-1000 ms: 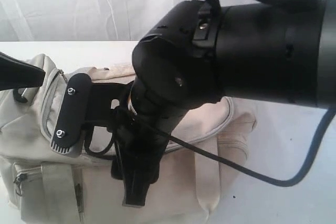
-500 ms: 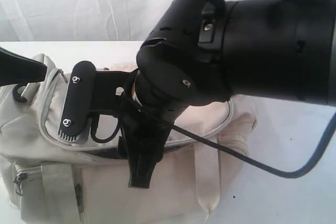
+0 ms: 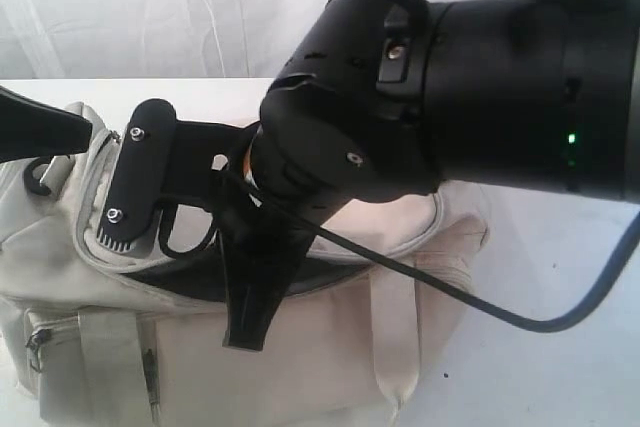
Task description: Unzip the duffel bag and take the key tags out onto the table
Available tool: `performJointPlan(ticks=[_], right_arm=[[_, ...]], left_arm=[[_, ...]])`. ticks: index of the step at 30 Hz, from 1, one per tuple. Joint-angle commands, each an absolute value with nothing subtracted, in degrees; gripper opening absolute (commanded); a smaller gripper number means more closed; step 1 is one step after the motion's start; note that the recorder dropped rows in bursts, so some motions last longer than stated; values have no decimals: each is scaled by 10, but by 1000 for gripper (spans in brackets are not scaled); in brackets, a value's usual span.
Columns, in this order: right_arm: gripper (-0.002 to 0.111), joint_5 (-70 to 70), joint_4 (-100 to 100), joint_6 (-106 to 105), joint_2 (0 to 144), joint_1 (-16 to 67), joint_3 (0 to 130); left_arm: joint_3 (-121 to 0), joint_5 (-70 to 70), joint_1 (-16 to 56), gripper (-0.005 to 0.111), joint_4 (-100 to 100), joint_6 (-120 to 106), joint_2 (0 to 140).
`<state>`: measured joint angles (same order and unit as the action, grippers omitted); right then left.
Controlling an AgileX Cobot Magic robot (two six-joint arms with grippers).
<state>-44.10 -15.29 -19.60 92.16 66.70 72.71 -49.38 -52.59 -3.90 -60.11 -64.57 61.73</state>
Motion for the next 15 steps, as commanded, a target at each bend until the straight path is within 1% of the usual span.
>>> performJointPlan(ticks=[1, 4, 7, 12, 15], right_arm=[[0, -418, -176, -191, 916, 665, 725], [0, -375, -235, -162, 916, 647, 725], [0, -311, -309, -93, 916, 610, 733], [0, -157, -335, -42, 923, 519, 765], [0, -116, -330, -21, 958, 469, 812]], left_arm=[[-491, -538, -39, 0, -616, -640, 613], [-491, -538, -39, 0, -616, -640, 613], [-491, -538, -39, 0, -616, -640, 613], [-491, -538, -39, 0, -616, -640, 613], [-491, -535, -39, 0, -616, -640, 613]])
